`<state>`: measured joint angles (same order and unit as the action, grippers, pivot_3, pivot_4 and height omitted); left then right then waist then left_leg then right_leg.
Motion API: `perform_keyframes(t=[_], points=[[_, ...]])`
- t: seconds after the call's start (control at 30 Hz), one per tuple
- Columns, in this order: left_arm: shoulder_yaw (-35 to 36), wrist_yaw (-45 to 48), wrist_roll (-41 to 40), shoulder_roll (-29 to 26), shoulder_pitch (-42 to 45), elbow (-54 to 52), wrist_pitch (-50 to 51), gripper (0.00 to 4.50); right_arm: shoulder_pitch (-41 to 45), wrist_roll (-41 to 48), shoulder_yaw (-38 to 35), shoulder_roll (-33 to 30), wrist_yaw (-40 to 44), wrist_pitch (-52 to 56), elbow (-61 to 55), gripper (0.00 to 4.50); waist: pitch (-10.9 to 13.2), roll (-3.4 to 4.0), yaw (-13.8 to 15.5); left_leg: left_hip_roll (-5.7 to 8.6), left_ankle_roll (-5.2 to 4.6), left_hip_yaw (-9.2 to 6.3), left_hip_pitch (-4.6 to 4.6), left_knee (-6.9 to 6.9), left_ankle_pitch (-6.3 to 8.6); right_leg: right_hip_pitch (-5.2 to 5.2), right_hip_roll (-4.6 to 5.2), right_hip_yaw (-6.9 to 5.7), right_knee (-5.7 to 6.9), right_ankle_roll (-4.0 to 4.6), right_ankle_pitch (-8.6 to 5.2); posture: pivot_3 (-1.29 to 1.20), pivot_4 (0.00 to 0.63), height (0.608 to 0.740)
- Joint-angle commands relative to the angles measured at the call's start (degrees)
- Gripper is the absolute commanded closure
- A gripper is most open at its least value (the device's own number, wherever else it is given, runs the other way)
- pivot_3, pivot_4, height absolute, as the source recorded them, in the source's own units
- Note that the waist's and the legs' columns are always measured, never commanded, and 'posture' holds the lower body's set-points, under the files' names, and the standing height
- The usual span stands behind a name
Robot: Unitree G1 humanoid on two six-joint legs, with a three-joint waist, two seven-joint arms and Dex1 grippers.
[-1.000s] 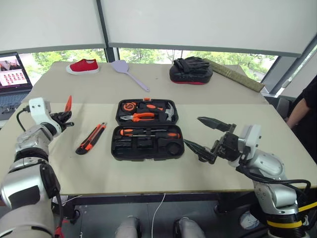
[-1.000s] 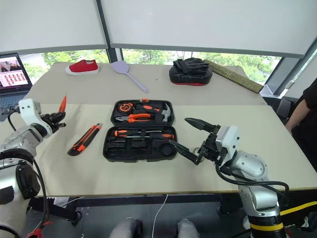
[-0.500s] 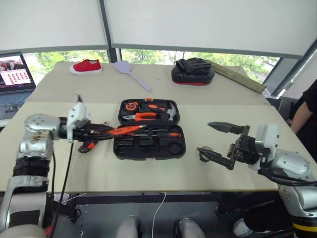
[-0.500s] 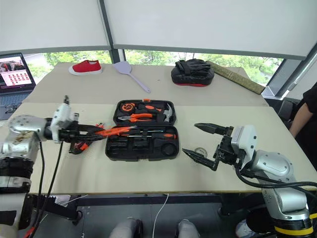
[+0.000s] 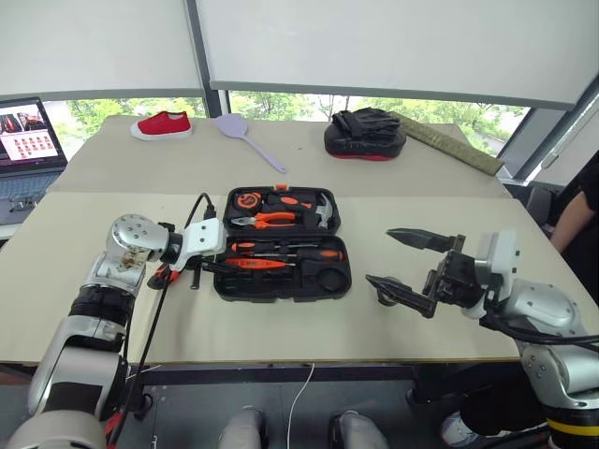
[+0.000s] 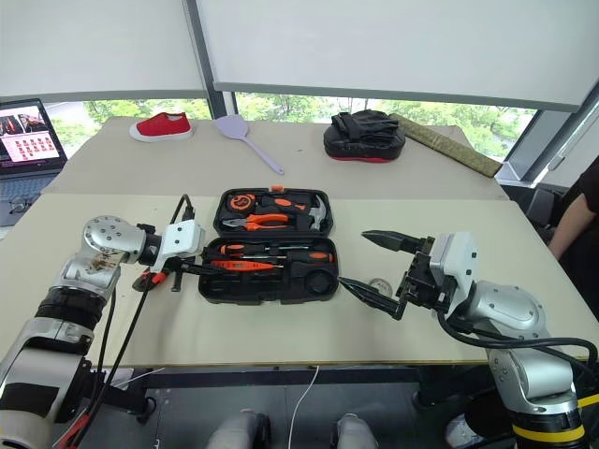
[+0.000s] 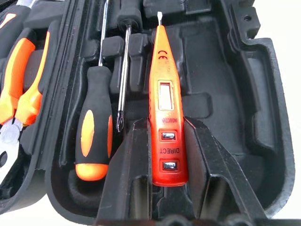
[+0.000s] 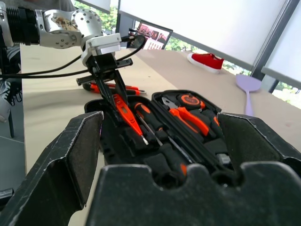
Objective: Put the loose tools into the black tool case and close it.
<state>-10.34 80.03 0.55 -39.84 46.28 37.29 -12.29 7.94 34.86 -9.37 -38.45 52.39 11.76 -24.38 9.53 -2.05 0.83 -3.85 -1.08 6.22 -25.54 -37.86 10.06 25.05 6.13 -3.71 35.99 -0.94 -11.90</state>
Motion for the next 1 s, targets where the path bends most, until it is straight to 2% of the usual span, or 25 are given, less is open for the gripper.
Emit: perform_keyframes(t=[0.03,0.13,0.43,0.77,0.87,0.97,1.0], points=[[-0.83,-3.07,2.57,0.41,3.17,2.47,-0.59,4.0,-0.58,0.2,-1.08,0.16,-0.54,-0.68,-2.8,0.0,0.0,0.0,0.02,0.0,0.0,0.0,0.01,-0.01,0.0,-0.01,0.0,0.0,0.01,0.0,0.0,0.0,0.15,0.74],[-1.37,-4.05,3.61,1.09,4.68,4.53,0.0,4.0,-1.4,0.38,-1.63,0.09,-0.93,-0.53,-3.32,0.0,0.0,0.0,0.08,0.0,0.0,-0.01,0.02,-0.01,0.0,-0.03,0.0,0.0,0.02,-0.01,0.0,0.0,0.15,0.74],[-4.39,0.72,5.82,0.02,5.64,6.63,-4.76,4.0,-3.03,0.46,-2.2,-0.03,-1.14,-0.67,-3.94,0.0,0.0,0.0,-0.02,0.0,0.0,-0.01,0.03,-0.02,0.0,-0.02,0.0,0.0,0.02,0.0,0.0,0.0,0.15,0.74],[-6.58,-1.62,9.5,-2.12,4.43,5.39,-1.29,4.0,-3.17,0.25,-1.69,0.31,-1.18,-0.93,-3.8,0.0,-0.02,0.02,-0.13,-0.01,0.0,-0.02,0.07,-0.02,0.0,-0.04,0.0,0.02,0.06,0.0,0.0,0.0,0.15,0.74],[-6.85,-0.61,9.02,-1.96,3.81,4.9,-1.54,4.0,-3.14,0.25,-1.56,0.29,-0.97,-0.97,-3.66,0.0,-0.03,0.04,-0.15,-0.01,0.0,-0.01,0.21,-0.02,0.0,-0.12,-0.01,0.03,0.08,0.0,0.0,0.0,0.15,0.74],[-5.21,2.8,4.44,-0.76,2.73,2.27,3.86,4.0,-3.06,0.32,-1.55,0.15,-0.68,-0.93,-3.44,0.0,-0.04,0.05,-0.22,-0.02,0.0,-0.01,0.25,-0.02,0.0,-0.15,-0.01,0.04,0.08,0.0,-0.01,0.0,0.15,0.74],[-3.87,3.03,2.54,-0.32,2.42,1.98,2.79,3.5,-3.04,0.4,-1.59,0.08,-0.57,-0.86,-3.38,0.0,-0.04,0.06,-0.22,-0.02,0.0,-0.01,0.25,-0.02,0.0,-0.14,-0.01,0.06,0.09,0.0,-0.01,0.0,0.15,0.74]])
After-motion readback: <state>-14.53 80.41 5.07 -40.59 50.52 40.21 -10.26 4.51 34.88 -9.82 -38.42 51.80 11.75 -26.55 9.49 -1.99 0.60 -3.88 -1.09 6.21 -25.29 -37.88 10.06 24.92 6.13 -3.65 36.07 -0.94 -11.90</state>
